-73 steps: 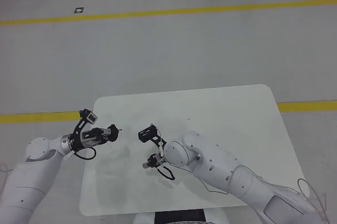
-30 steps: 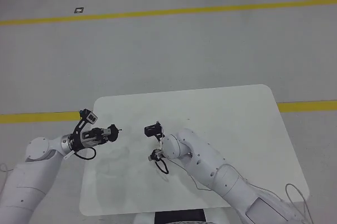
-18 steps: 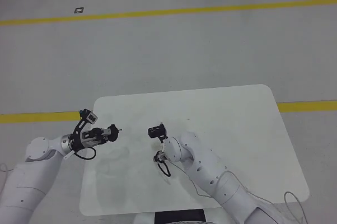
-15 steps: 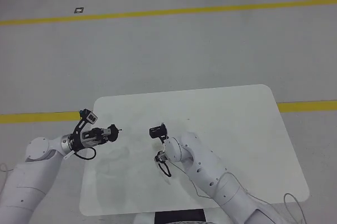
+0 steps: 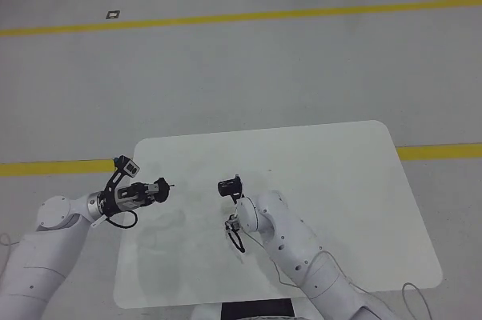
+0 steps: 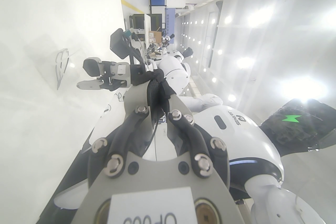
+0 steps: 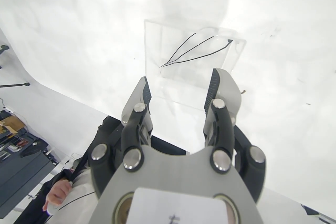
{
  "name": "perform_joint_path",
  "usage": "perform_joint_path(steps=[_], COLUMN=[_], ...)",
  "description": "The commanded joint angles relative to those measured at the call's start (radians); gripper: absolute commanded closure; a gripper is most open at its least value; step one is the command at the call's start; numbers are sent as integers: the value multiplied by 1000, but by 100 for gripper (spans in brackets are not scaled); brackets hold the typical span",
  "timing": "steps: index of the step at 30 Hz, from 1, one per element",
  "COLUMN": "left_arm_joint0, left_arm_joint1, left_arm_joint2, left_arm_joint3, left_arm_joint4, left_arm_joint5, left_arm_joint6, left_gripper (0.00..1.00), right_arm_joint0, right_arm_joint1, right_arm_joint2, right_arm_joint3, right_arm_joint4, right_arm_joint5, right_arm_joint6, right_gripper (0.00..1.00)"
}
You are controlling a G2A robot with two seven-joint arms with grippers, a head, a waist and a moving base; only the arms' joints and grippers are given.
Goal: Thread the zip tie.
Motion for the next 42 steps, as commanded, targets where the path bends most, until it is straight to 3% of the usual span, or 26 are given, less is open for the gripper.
perform_joint_path(steps=[1, 25, 42], left_arm_joint0=[0, 0, 0], left_arm_joint1=[0, 0, 0], left_arm_joint2=[0, 0, 0], left_arm_joint3=[0, 0, 0], left_arm_joint4=[0, 0, 0], left_arm_joint5=[0, 0, 0], left_arm_joint6=[0, 0, 0], left_gripper=[100, 100, 100], right_arm_joint0=[-2, -3, 43], right_arm_joint1=[-6, -82, -134], right_arm_joint2=[4, 63, 69], right_arm_joint3=[6, 67, 204], right_arm_joint4=[-13, -114, -169], right_arm_joint5=[0, 0, 0], right_arm_joint6=[0, 0, 0], right_gripper=[52, 58, 62])
